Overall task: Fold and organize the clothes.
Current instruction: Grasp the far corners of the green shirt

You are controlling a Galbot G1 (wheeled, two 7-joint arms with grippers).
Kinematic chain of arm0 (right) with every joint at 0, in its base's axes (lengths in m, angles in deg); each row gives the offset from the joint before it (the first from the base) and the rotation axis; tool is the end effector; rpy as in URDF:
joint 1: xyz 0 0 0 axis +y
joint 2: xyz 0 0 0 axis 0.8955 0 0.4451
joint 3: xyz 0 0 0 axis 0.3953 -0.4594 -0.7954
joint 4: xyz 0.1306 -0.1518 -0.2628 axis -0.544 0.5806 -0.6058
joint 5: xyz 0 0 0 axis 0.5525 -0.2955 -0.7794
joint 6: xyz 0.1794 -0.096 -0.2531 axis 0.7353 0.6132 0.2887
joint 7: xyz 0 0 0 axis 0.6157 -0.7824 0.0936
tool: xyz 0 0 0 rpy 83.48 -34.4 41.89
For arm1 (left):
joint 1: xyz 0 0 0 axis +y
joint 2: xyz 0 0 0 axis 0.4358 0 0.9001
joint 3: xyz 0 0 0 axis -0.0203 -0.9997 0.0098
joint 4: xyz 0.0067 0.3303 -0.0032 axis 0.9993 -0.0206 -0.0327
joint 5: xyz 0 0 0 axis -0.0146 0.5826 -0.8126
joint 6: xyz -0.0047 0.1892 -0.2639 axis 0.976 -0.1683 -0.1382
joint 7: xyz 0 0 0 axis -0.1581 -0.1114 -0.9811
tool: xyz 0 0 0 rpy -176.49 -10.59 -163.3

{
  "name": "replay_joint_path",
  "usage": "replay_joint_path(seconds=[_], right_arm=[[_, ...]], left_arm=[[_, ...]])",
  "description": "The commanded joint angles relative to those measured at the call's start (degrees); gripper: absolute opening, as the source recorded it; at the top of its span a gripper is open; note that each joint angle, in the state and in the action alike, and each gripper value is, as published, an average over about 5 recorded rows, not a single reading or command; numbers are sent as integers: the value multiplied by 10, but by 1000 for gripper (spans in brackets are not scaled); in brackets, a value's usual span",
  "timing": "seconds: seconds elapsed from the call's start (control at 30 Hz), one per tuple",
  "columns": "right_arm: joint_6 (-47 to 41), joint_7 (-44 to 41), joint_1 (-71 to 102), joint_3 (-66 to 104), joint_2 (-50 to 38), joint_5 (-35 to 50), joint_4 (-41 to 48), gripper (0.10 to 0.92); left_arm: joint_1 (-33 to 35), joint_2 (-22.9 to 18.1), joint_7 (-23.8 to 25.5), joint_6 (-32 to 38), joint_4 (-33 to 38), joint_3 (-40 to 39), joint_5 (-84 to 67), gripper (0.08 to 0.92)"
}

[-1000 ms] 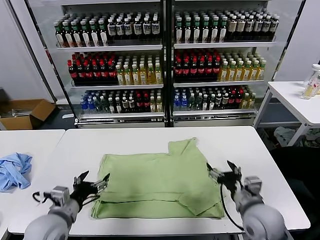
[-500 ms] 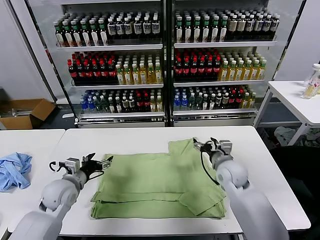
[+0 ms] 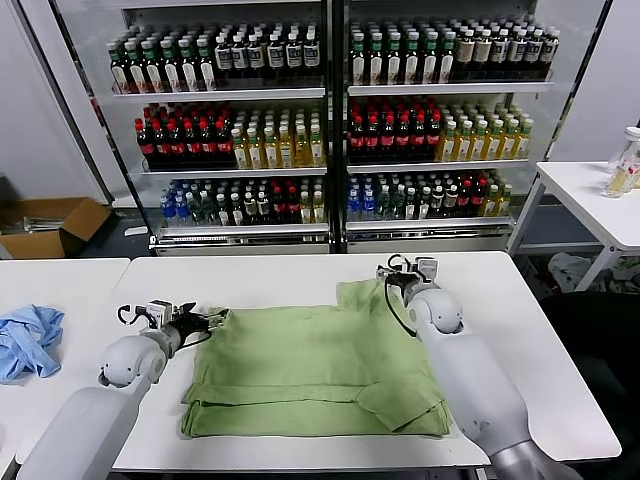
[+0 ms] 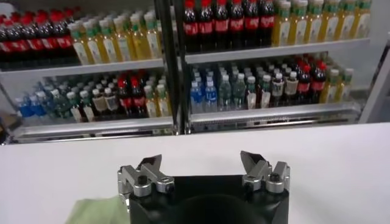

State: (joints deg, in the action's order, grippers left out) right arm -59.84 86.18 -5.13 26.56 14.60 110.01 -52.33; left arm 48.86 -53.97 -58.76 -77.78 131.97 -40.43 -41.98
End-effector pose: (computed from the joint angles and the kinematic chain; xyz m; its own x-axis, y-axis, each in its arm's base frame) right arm 0.4830 0.0081 -0.2657 -0.8647 -0.0712 0.4971 -0.0435 0.9968 0.0670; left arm 0.3937 0.1522 -0.2839 -0.8126 0.1279 0.5686 0.1885 0.9809 0.0487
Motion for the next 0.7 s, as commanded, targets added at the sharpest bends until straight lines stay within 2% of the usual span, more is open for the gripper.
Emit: replay_joint_path(seconds=[0.03, 0.37, 0.53, 0.7], right_arm=[[12, -7, -27, -7, 25, -14, 80, 823], [14, -6, -28, -8, 39, -19, 90, 801], [16, -14, -23, -7, 37, -19, 86, 672], [17, -17, -15, -7, 37, -19, 76, 524]], left_arm=[[-30, 0, 15, 2, -62, -13, 10, 823], [-6, 4, 21, 2, -32, -1, 8, 823], [10, 0, 24, 3, -11, 4, 5, 803], [30, -4, 32, 9, -1, 12, 0, 672]])
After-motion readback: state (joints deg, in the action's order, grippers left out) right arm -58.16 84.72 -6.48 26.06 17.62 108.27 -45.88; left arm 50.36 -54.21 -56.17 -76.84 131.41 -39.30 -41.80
